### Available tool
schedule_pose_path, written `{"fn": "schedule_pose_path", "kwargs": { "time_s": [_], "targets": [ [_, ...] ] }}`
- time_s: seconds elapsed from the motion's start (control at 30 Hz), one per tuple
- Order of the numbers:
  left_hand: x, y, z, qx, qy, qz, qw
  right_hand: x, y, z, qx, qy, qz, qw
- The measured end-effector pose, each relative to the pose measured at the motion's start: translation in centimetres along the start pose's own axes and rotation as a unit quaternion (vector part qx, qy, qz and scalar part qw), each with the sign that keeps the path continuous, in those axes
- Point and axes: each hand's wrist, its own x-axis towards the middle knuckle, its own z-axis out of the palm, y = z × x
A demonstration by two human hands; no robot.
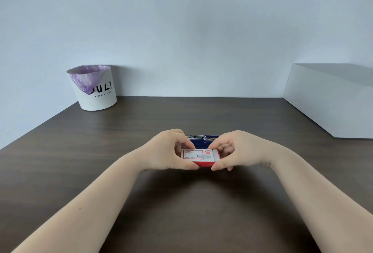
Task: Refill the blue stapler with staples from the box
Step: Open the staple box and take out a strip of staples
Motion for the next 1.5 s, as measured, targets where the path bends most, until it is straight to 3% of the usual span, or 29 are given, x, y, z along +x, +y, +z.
{"fn": "schedule_pose_path", "kwargs": {
  "time_s": [0.23, 0.8, 0.97, 1.2, 1.5],
  "targets": [
    [-1.0, -1.0, -1.8, 0.032, -0.072, -0.023, 0.997, -0.7, -0.4, -0.5, -0.188, -0.007, 0.017, 0.982],
    [-1.2, -0.2, -3.2, 0.031, 0.024, 0.063, 0.997, -0.4, -0.5, -0.2, -0.205, 0.004, -0.013, 0.979],
    [-1.1, -0.5, -3.0, 0.043, 0.008, 0.047, 0.998, -0.8, -1.3, -0.9, -0.147, 0.083, -0.055, 0.984],
    [-1.0, -0.5, -2.7, 0.048, -0.001, 0.053, 0.997, -0.9, -2.3, 0.0, -0.304, 0.064, -0.099, 0.945],
    [-0.8, -0.9, -2.1, 0.066, -0.010, 0.048, 0.997, -0.1, -2.1, 1.2, -0.345, 0.035, -0.062, 0.936]
  ]
}}
